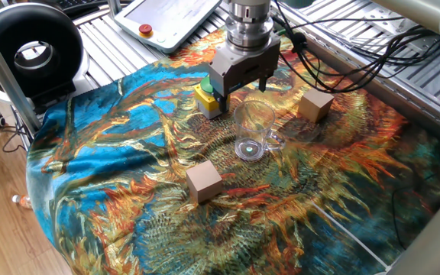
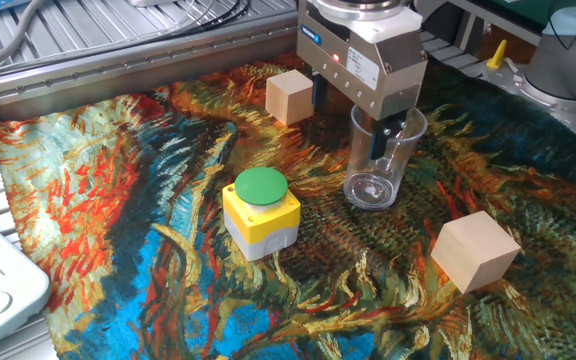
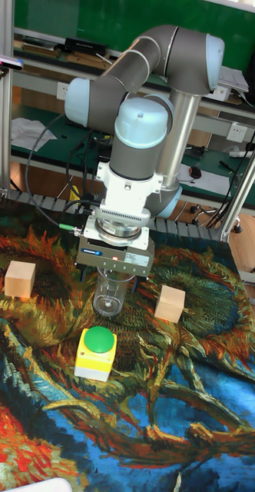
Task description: Pick up the cup
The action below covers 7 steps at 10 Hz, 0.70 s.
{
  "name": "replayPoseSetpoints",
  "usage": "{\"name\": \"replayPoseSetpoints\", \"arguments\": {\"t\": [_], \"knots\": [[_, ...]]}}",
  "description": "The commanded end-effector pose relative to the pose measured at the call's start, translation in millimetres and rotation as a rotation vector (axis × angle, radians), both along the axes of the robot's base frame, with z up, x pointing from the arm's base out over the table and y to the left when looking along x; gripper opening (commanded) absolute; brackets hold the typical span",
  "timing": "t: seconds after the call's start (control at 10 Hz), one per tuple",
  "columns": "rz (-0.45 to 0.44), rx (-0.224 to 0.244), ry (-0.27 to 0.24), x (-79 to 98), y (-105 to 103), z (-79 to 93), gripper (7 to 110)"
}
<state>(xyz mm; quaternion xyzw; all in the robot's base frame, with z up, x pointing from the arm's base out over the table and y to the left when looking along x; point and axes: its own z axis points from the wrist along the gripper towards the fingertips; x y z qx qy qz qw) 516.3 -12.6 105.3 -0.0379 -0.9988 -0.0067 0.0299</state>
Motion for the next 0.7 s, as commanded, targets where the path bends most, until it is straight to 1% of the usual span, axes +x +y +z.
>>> {"name": "replayPoseSetpoints", "arguments": {"t": [0.0, 0.1, 0.2, 0.3, 0.5, 0.6], "knots": [[-0.038, 0.047, -0.037, 9.9, 12, 1.1, 88], [-0.068, 0.059, -0.040, 11.1, 15, 1.3, 88], [-0.062, 0.024, -0.035, 9.5, 6, 0.8, 88], [-0.062, 0.019, -0.032, 8.8, 5, 0.8, 88], [-0.042, 0.038, -0.018, 5.3, 10, 1.1, 88], [-0.032, 0.046, 0.004, -0.5, 12, 1.6, 88]]}}
